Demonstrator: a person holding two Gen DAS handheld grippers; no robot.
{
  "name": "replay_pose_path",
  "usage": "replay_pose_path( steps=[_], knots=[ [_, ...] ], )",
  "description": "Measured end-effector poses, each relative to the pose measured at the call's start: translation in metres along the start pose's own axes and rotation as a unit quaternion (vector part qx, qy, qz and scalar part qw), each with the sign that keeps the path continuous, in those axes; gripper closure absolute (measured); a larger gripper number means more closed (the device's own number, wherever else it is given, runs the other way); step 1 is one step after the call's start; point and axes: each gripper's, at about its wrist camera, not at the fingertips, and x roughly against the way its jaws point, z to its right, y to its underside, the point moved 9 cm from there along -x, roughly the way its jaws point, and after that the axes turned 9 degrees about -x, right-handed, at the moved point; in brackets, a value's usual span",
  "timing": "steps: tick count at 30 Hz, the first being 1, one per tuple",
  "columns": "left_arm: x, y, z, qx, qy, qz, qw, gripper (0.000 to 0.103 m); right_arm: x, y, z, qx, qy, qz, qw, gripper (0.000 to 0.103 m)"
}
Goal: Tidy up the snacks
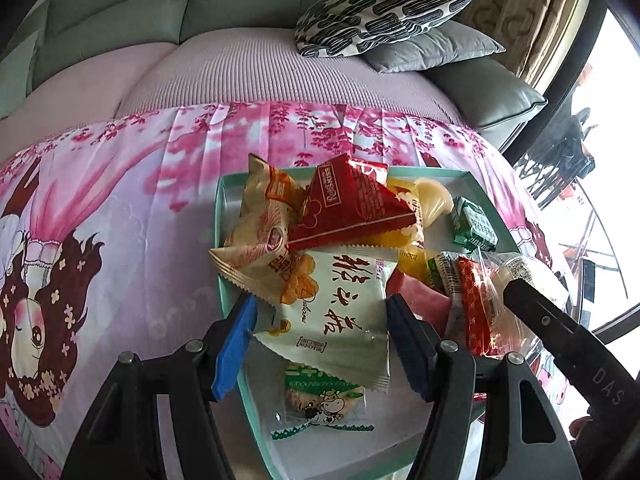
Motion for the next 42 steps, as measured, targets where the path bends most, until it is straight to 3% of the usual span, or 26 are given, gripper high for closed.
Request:
replay_pose_path(
  steps=[14,21,23,25,29,30,32,42],
  knots=[
    [0.014,0.003,-0.008,0.017,0.028,-0.009,0.9994,0.028,-0.004,0.003,-0.010,0.013,-0.004,-0.004,1.000,0.036],
    [0.027,0.001,-0.026,0.032,0.012,0.003,0.9994,0.026,-0.008,0.008,-0.025,0.038,-0.014,-0.006,0.999,0.031],
    [0.027,0.002,-0.034,0.039,0.001,0.004,0.9992,0.017,-0.008,0.010,-0.030,0.045,-0.020,-0.008,0.999,0.024],
    [0.027,0.005,-0.043,0.045,-0.012,0.003,0.9989,0.016,-0.008,0.012,-0.034,0.052,-0.023,-0.006,0.998,0.010],
    [0.031,0.016,-0.063,0.054,-0.050,0.000,0.9973,0.015,0.000,0.021,-0.040,0.066,-0.022,-0.002,0.998,0.003],
    [0.032,0.020,-0.068,0.054,-0.065,0.001,0.9964,0.008,0.003,0.024,-0.042,0.070,-0.021,-0.002,0.997,0.000],
    [0.037,0.027,-0.078,0.052,-0.090,0.000,0.9945,0.004,0.009,0.030,-0.045,0.078,-0.018,0.001,0.997,0.000],
    [0.071,0.068,-0.098,0.038,-0.157,-0.015,0.9867,0.004,0.042,0.066,-0.048,0.110,-0.003,0.010,0.994,0.000]
  ],
)
